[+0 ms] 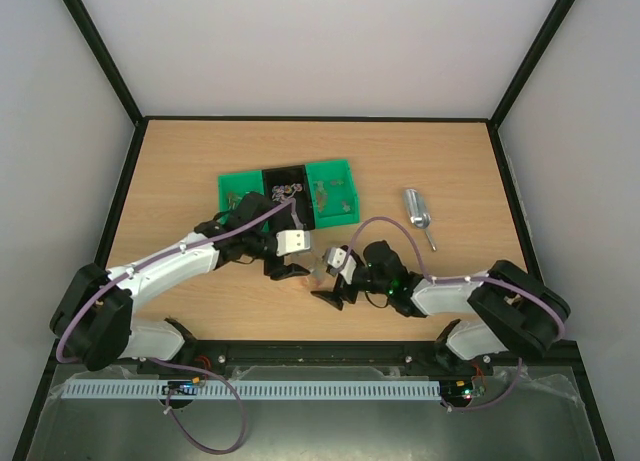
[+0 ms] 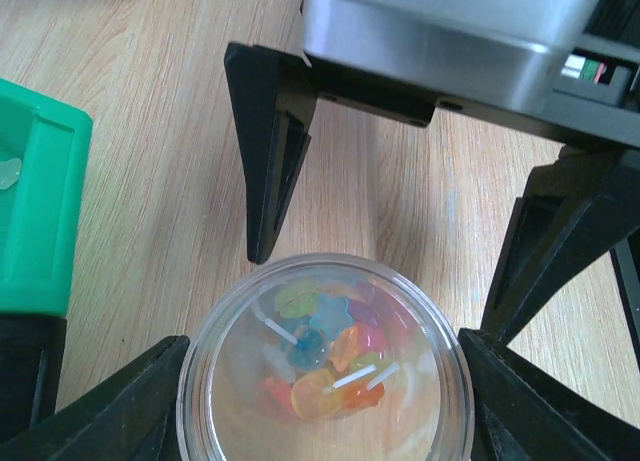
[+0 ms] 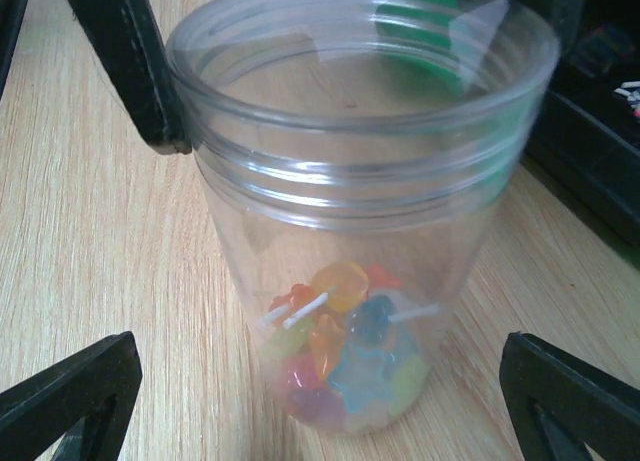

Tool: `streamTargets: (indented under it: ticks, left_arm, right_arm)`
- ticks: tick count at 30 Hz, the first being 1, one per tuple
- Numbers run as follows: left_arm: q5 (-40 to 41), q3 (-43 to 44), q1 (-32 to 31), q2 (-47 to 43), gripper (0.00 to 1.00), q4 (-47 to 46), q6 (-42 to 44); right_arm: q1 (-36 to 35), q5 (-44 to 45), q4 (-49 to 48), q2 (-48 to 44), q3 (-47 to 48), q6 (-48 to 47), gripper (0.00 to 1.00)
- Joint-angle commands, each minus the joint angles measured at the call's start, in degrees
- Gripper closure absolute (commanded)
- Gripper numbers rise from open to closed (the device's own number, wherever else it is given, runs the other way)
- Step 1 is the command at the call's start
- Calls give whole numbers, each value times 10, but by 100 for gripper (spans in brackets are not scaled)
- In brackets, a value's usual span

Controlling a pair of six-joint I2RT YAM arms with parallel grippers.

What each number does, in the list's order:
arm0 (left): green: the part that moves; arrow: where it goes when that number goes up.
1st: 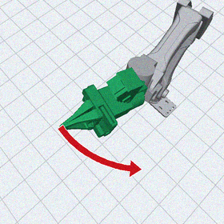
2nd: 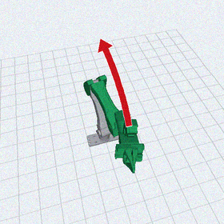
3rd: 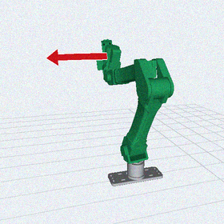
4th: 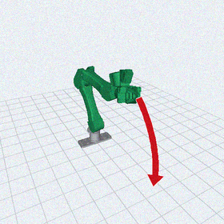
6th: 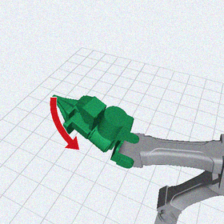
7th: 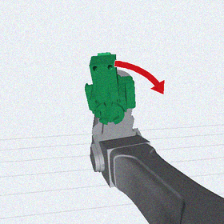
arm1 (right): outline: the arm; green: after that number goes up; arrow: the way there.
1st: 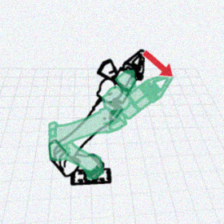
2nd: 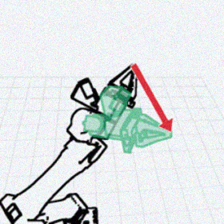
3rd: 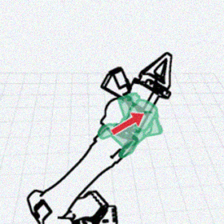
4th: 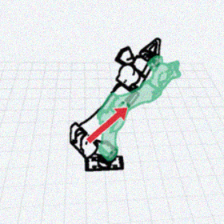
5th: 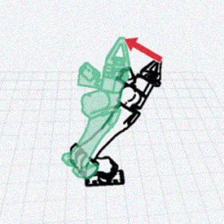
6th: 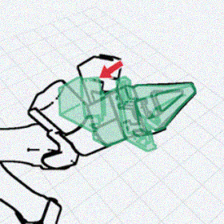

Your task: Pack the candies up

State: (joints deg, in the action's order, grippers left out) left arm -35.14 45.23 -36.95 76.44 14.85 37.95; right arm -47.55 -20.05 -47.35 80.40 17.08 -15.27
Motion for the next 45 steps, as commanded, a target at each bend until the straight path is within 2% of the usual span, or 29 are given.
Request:
streamTargets:
  ticks: [1,4,6,16,21,26,31,36,42,45]
  left_arm:
    - [21,20,-1,-2,55,36,24]
    - [31,32,-2,7,51,46,24]
    - [42,39,-4,15,45,50,19]
    - [8,73,-6,23,2,65,-10]
    - [-10,112,-5,13,0,106,-12]
    - [-19,148,4,-17,1,128,-36]
    - [-7,214,41,-17,1,136,-90]
    - [25,318,104,26,1,143,-177]
    - [55,450,181,104,0,191,-269]
    - [47,476,232,123,1,192,-315]
  right_arm:
    - [7,19,33,-36,-10,-5,1]
    - [11,29,55,-60,-10,0,1]
    - [15,38,74,-81,-10,3,1]
    - [48,65,194,-243,4,10,1]
    - [48,51,282,-310,41,7,1]
    - [48,52,337,-322,114,31,1]
    - [52,79,358,-268,211,82,2]
    - [89,89,367,-200,326,149,1]
    - [172,63,385,-139,421,217,1]
    - [227,42,403,-114,455,235,1]
